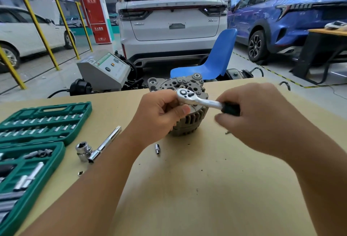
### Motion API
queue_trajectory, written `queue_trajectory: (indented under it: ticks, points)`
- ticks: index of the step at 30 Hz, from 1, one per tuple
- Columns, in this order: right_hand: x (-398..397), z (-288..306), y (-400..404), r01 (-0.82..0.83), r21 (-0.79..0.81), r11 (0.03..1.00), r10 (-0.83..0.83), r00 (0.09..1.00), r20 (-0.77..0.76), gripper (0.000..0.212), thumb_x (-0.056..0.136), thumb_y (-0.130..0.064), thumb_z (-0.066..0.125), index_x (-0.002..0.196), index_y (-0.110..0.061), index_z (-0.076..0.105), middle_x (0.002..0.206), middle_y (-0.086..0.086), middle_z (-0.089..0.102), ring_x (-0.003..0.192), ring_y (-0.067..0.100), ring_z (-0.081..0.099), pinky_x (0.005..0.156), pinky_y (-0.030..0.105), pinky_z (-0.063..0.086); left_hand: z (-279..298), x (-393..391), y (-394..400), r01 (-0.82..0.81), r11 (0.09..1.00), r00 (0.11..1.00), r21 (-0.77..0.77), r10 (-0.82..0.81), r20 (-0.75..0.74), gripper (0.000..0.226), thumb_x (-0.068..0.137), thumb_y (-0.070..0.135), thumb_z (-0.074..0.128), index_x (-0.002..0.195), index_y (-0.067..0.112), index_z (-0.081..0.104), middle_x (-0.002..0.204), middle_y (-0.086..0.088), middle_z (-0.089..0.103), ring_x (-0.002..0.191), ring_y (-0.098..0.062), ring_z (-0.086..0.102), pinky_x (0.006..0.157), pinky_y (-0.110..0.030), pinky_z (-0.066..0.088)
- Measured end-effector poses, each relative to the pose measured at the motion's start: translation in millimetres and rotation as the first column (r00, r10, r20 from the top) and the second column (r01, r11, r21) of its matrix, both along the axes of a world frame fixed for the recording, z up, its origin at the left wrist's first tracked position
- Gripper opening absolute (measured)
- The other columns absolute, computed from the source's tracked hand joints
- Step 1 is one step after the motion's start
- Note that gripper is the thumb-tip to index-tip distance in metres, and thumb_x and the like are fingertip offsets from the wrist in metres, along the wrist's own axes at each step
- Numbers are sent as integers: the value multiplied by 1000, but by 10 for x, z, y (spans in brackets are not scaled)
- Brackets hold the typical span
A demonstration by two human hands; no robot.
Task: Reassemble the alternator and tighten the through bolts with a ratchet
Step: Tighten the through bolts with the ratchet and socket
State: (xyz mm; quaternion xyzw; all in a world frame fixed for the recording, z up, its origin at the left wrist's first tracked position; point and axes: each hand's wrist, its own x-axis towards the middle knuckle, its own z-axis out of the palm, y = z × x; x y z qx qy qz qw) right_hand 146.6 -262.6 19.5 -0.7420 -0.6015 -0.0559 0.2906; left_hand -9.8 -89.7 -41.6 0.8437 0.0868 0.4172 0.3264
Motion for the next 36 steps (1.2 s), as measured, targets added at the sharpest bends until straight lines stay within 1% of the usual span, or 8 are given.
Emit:
queue_trajectory:
  ticks: [4,9,16,19,23,29,34,36]
  points:
    - [-167,62,-87,-374,-237,896,262,880,-396,19,78,-32,75,83,-14,68,62,0,68,47,7,64,43,24,53,-3,-14,-2,16,999,1000,-33,-15,16,18,94,9,66,94,26,72,68,9,66,50,-10,59,50,-20,47]
    - [35,8,-11,160,40,986,-165,971,174,23,87,-17,64,101,-33,72,79,-8,65,76,17,59,70,38,54,24,-32,33,56,997,996,-48,-59,-73,12,96,11,67,102,19,73,71,2,66,52,-14,59,51,-26,50]
    - [-245,-16,-63,-375,-209,903,300,899,-319,34,74,-47,78,80,-14,71,52,-4,59,42,5,44,41,22,39,-1,24,-44,36,999,999,14,-36,5,10,93,30,69,86,25,73,69,13,66,55,-13,55,52,-28,45]
    - [-139,0,-22,-177,-86,981,152,959,-238,13,78,-22,71,89,-24,77,68,-3,69,59,15,63,54,40,58,23,3,-28,71,997,997,5,-71,-5,9,96,21,70,95,30,73,71,14,67,55,-7,57,53,-22,48]
    - [-132,12,37,209,51,977,-215,947,238,36,86,-20,57,116,-34,71,95,-6,69,91,24,60,82,42,51,46,0,-38,63,997,997,44,-61,-39,23,96,15,69,103,36,71,74,20,67,57,-4,58,55,-17,47]
    - [-241,-42,7,-258,-146,955,202,928,-314,28,75,-39,76,75,-12,70,52,-2,57,44,13,45,42,29,41,17,28,-54,28,999,1000,22,-27,-8,17,93,21,72,83,35,72,66,13,65,55,-10,58,53,-28,48]
    - [-60,-20,49,156,70,985,-165,973,159,27,85,-18,61,103,-32,75,83,-3,69,80,24,60,75,41,54,11,-11,4,46,998,998,-38,-48,-44,17,95,13,69,99,29,74,72,8,68,51,-13,61,50,-26,52]
    - [-69,-22,48,95,78,992,-102,990,98,18,86,-23,64,99,-27,76,75,-3,68,72,17,61,66,37,55,5,-8,-10,38,999,999,-23,-39,-26,17,96,14,69,99,30,74,71,7,68,50,-13,60,49,-24,51]
